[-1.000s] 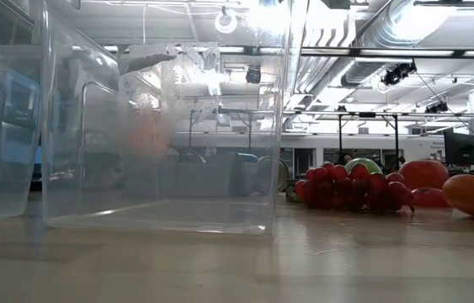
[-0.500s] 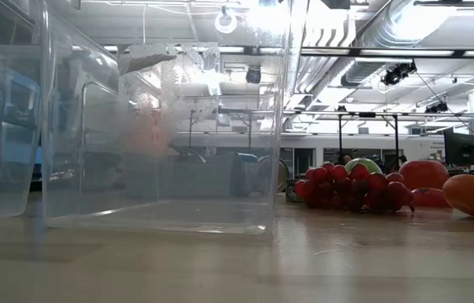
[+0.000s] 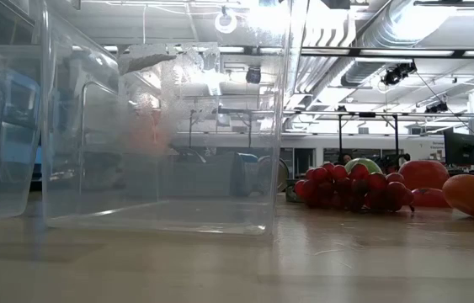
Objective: Pick & Place Food Item
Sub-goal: Put the transparent plastic bottle into the left transparent bin
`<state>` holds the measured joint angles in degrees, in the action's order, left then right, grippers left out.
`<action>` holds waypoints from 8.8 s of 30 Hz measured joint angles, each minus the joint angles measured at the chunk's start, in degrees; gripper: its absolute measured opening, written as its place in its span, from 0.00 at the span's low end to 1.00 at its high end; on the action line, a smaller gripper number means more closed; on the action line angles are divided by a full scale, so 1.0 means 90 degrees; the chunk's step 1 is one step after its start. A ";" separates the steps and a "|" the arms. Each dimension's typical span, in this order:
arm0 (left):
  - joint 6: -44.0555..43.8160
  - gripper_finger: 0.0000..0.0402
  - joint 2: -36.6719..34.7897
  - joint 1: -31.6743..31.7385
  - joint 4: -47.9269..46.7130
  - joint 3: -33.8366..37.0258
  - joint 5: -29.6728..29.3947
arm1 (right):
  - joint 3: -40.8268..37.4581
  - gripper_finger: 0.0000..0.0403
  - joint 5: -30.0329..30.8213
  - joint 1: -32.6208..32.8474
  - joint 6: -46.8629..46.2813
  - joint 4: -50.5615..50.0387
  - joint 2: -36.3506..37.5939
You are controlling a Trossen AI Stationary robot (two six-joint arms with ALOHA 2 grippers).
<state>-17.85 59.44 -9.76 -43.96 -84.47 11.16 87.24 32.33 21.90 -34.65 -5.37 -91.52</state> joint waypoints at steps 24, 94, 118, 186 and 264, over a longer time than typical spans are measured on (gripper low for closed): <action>0.0782 0.46 -0.0286 -0.2470 -0.1845 -0.0581 -0.0951 | -0.0002 0.56 -0.0132 -0.0248 0.0034 -0.0476 -0.0017; -0.2390 0.54 0.1710 -0.5860 -0.5111 -0.2741 -0.2854 | -0.0009 0.56 -0.0306 -0.0322 0.0327 -0.1054 -0.0089; -0.0975 0.56 0.2006 -0.5909 -0.5117 -0.2667 -0.3649 | -0.0015 0.56 -0.0467 -0.0360 0.0330 -0.1144 -0.0092; 0.0642 0.56 0.1831 -0.4384 -0.3942 -0.1695 -0.2635 | -0.0002 0.56 -0.1143 0.0031 -0.0127 -0.0980 0.0026; 0.1182 0.64 0.1171 -0.4095 -0.2225 0.0452 -0.2006 | -0.0007 0.56 -0.1282 -0.0069 -0.0522 -0.0613 0.0029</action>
<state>-7.21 69.98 -46.61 -63.99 -80.40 -6.89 87.18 20.79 21.28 -39.35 -10.89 -91.26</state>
